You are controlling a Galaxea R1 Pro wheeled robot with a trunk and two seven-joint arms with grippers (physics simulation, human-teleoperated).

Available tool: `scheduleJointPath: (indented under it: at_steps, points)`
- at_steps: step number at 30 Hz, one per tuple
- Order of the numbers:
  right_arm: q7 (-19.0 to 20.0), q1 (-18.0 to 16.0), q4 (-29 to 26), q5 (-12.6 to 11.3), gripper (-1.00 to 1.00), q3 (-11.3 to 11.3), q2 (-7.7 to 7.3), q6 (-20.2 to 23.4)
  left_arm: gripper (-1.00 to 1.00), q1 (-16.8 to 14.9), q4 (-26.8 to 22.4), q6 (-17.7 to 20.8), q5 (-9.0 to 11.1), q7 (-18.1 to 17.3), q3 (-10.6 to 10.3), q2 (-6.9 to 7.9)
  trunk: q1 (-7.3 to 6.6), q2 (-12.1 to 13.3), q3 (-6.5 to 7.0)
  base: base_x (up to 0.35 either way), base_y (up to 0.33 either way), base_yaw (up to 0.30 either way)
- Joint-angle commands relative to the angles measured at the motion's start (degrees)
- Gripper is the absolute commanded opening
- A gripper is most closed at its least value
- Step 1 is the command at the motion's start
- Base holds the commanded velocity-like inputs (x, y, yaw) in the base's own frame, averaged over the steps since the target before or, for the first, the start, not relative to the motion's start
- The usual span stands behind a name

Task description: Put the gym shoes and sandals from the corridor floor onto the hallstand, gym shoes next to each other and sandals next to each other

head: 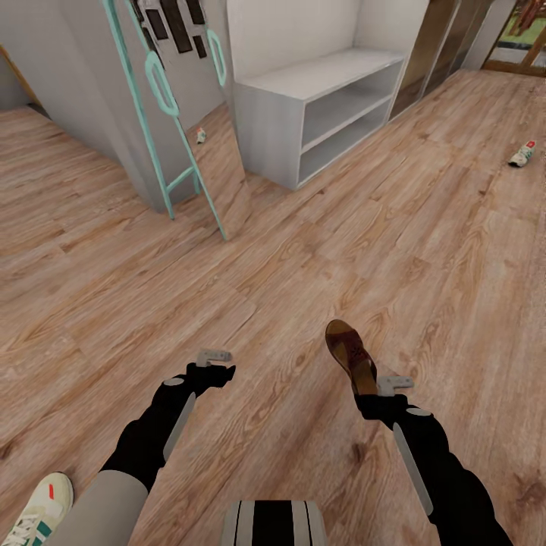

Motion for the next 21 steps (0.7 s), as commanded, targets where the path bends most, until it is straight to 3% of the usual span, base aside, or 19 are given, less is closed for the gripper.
scheduleJointPath:
  at_steps: [1,21]
  points:
    - [0.0,0.0,-0.1,0.0,-1.0,0.0,-0.01,0.3,1.0,0.0,-0.1,0.3,0.2,-0.1,0.0,-0.01,-0.03,0.0,0.29,0.0,0.0,0.0]
    - [0.0,0.0,-0.1,0.0,-1.0,0.0,-0.02,0.3,1.0,0.0,-0.1,0.3,0.2,-0.1,0.0,-0.01,-0.55,0.3,6.61,0.0,0.0,0.0]
